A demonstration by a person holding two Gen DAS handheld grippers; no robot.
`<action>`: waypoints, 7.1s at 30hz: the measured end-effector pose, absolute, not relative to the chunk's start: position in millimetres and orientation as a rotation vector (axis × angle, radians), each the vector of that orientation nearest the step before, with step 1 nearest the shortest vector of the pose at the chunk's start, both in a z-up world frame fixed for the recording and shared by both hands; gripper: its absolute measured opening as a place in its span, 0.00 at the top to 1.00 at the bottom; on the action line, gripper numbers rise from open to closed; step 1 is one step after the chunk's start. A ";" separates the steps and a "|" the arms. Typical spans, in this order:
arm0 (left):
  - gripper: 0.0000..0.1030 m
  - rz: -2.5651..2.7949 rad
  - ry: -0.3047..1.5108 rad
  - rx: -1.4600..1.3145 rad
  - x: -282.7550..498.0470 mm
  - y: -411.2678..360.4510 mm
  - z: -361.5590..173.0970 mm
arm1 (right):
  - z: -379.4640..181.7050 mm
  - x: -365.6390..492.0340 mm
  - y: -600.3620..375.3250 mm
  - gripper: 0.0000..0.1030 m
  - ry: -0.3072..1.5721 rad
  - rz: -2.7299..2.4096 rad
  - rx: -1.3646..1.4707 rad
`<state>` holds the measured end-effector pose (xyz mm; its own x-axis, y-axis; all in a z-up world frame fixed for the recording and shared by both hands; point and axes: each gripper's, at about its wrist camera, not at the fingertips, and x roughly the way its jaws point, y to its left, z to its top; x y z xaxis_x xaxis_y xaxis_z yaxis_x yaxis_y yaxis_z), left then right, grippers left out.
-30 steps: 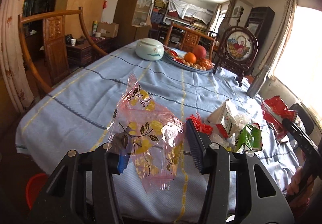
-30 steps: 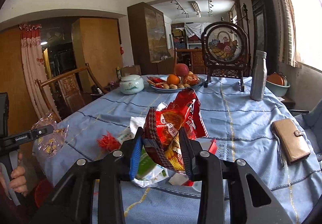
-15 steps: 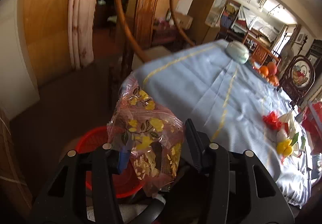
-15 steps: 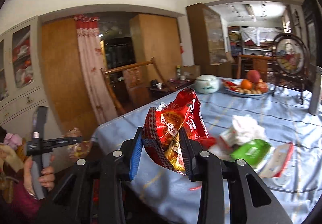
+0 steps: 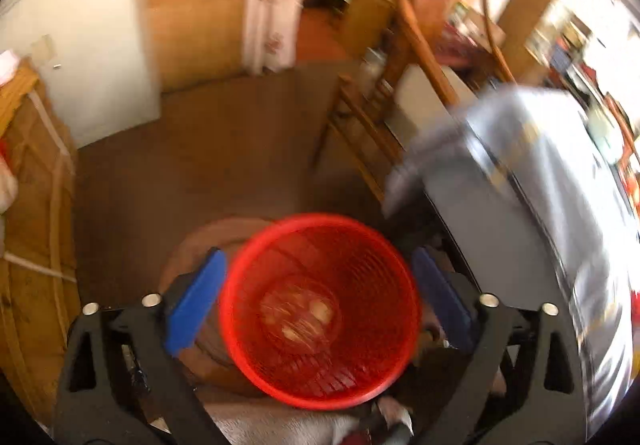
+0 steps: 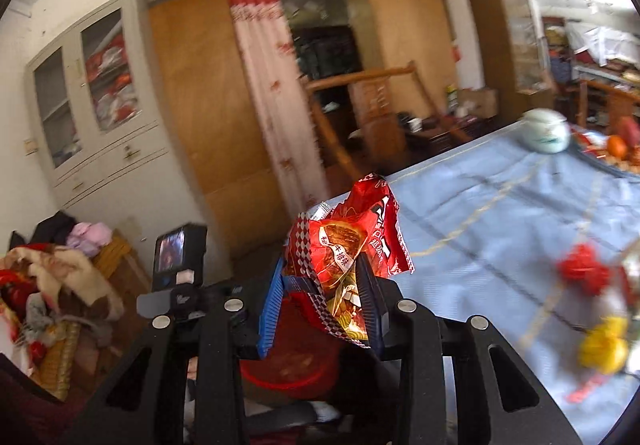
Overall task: Collect trash
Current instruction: 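Carry both bags to the red wastebasket and open both grippers over it, then move both tools back over the table toward the remaining trash, then grasp the yellow string bundle with the left gripper while the right gripper grasps the green milk carton, then carry both items to the red wastebasket and open both grippers over it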
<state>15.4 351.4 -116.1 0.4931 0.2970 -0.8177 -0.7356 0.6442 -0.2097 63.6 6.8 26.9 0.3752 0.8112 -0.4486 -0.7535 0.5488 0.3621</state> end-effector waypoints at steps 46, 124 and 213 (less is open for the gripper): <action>0.07 0.425 0.758 -0.299 29.8 223.0 -59.8 | 12.2 65.1 -153.7 0.05 0.464 0.600 0.280; 0.32 -0.339 0.738 -0.109 153.3 11.0 -64.0 | -64.7 173.2 -248.3 0.65 0.734 0.350 0.520; 0.07 0.817 0.709 -0.418 -27.5 324.6 -89.2 | 2.8 94.0 24.1 0.13 0.694 0.969 0.214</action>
